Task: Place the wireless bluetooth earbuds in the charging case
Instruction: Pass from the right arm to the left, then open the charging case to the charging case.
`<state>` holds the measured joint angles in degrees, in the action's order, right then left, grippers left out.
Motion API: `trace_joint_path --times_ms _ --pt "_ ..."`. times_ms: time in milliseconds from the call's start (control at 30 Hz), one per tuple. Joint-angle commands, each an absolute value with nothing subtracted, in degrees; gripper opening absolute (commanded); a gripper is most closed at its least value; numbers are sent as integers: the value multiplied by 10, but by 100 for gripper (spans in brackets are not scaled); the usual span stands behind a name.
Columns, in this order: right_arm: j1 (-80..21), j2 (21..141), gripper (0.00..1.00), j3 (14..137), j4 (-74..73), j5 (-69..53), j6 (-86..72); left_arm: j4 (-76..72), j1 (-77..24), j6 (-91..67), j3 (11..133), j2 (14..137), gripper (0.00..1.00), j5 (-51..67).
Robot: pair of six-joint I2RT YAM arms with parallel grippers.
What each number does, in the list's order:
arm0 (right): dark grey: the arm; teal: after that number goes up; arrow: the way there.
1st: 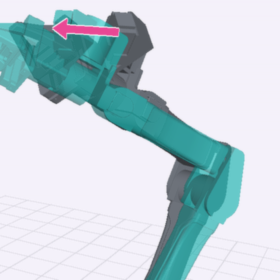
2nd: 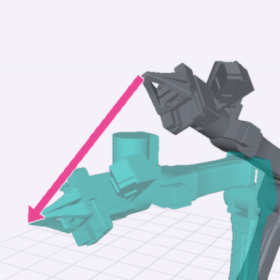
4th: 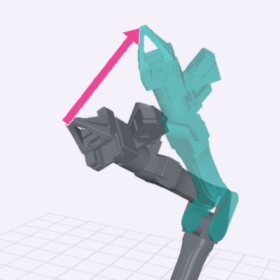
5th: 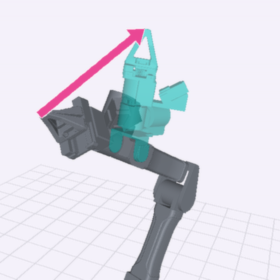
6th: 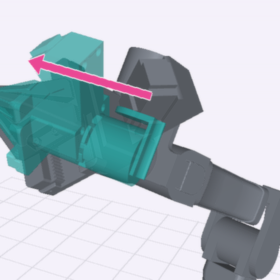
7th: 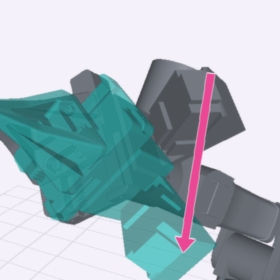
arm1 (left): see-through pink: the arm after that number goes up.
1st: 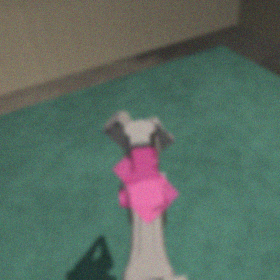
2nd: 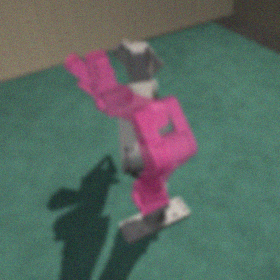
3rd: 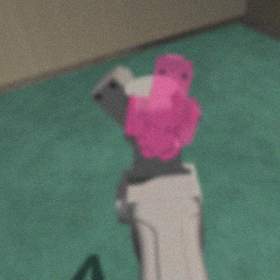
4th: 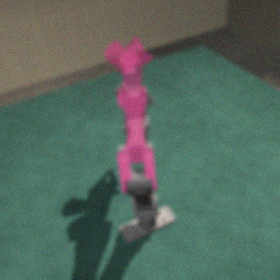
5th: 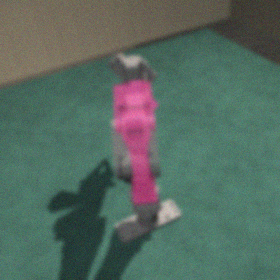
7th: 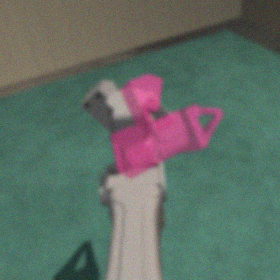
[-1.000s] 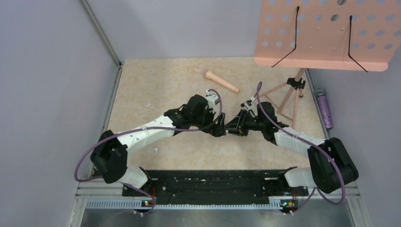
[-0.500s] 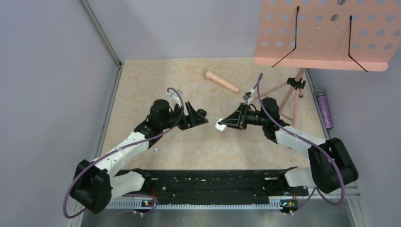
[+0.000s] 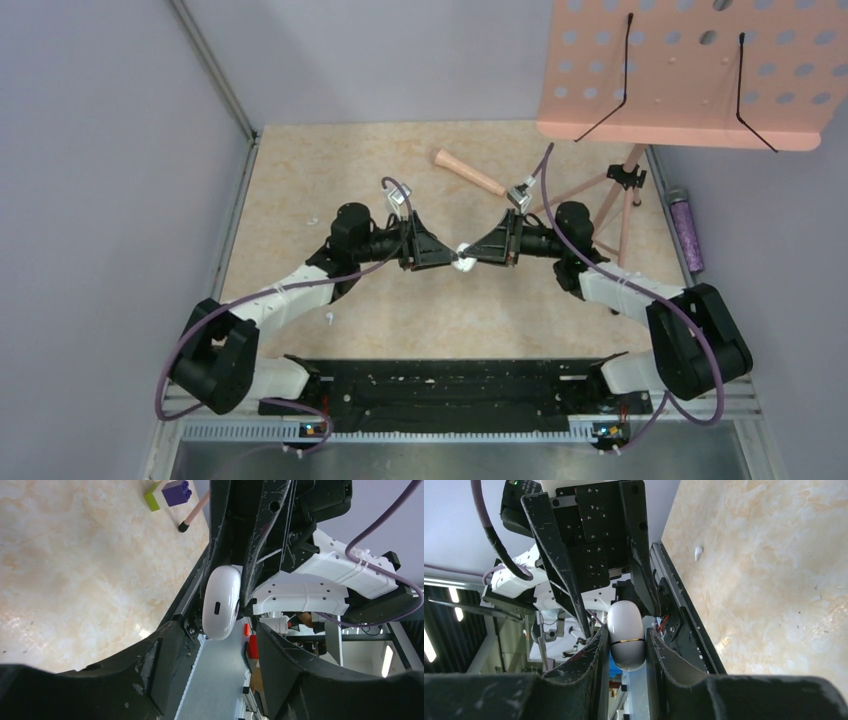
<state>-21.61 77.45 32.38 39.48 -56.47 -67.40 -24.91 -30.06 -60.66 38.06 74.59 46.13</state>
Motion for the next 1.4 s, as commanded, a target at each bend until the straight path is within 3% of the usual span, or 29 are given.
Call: trace_joint_path --times_ms 0,300,400,500,533,600,633,700,1367 --pt "-221 782 0 354 448 -588 -683 -302 -311 -614 409 760 60 488" --pt "-233 782 0 360 449 -590 -683 -304 -324 -616 424 778 44 486" --pt "-234 779 0 362 443 -590 -682 -307 -328 -619 425 784 30 483" --pt "-234 773 0 363 422 -590 -674 -310 -328 -624 425 784 1 478" --pt "-234 770 6 366 401 -589 -661 -310 -328 -626 424 783 0 474" --pt "-233 755 32 371 336 -574 -624 -307 -327 -628 419 776 0 458" --pt "-234 744 40 372 305 -560 -607 -307 -325 -629 416 771 0 449" --pt "-232 722 48 368 265 -530 -586 -313 -322 -639 407 763 0 438" --pt "-187 693 49 281 368 -514 -663 -412 -302 -712 398 738 0 453"
